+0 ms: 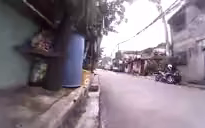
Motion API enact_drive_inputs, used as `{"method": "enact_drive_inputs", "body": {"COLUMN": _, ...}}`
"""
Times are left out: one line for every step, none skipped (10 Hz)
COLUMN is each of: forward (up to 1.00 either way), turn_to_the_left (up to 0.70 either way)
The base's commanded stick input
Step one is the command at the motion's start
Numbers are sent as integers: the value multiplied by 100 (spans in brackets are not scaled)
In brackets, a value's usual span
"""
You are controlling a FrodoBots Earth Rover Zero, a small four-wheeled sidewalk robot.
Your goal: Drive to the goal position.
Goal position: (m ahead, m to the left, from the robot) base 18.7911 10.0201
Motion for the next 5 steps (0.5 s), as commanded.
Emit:
{"method": "enact_drive_inputs", "body": {"forward": 0, "turn_to_the_left": 0}}
{"method": "enact_drive_inputs", "body": {"forward": 0, "turn_to_the_left": 0}}
{"method": "enact_drive_inputs", "body": {"forward": 0, "turn_to_the_left": 0}}
{"method": "enact_drive_inputs", "body": {"forward": 0, "turn_to_the_left": 0}}
{"method": "enact_drive_inputs", "body": {"forward": 0, "turn_to_the_left": 0}}
